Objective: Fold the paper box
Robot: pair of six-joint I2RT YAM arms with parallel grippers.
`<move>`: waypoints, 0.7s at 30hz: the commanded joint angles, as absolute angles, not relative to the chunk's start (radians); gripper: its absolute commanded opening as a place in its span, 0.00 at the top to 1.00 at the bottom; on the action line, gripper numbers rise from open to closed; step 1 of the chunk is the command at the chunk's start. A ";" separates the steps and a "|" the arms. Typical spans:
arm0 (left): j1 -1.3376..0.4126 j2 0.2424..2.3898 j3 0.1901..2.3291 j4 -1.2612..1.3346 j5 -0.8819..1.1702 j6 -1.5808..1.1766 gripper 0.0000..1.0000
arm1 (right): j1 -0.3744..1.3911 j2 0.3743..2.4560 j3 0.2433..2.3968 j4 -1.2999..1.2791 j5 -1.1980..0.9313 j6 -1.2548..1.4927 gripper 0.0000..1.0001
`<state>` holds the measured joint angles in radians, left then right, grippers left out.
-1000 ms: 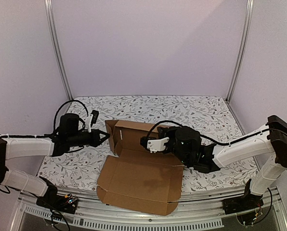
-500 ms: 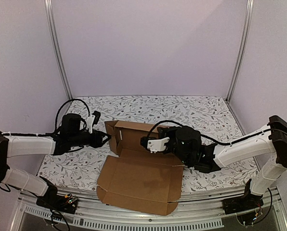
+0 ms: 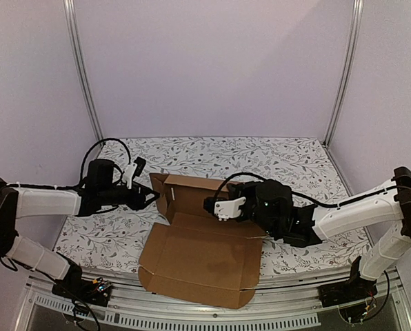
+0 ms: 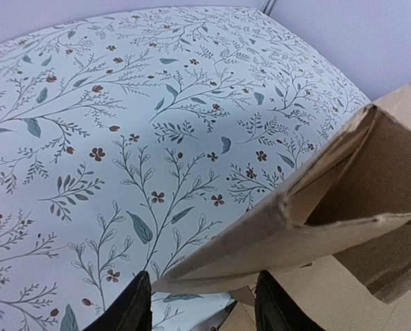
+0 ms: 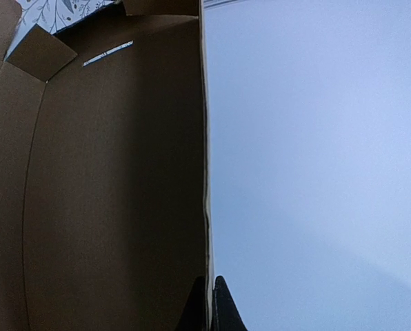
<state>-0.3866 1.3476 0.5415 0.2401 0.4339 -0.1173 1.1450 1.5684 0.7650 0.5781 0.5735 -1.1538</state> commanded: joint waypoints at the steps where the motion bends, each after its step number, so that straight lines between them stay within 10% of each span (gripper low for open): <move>1: -0.347 1.376 0.576 0.251 0.564 -0.081 0.50 | 1.160 1.523 0.735 0.503 0.523 -1.112 1.00; 21: -0.327 1.475 0.617 0.223 0.912 -0.056 0.48 | 1.159 1.325 0.728 0.228 0.507 -1.031 1.00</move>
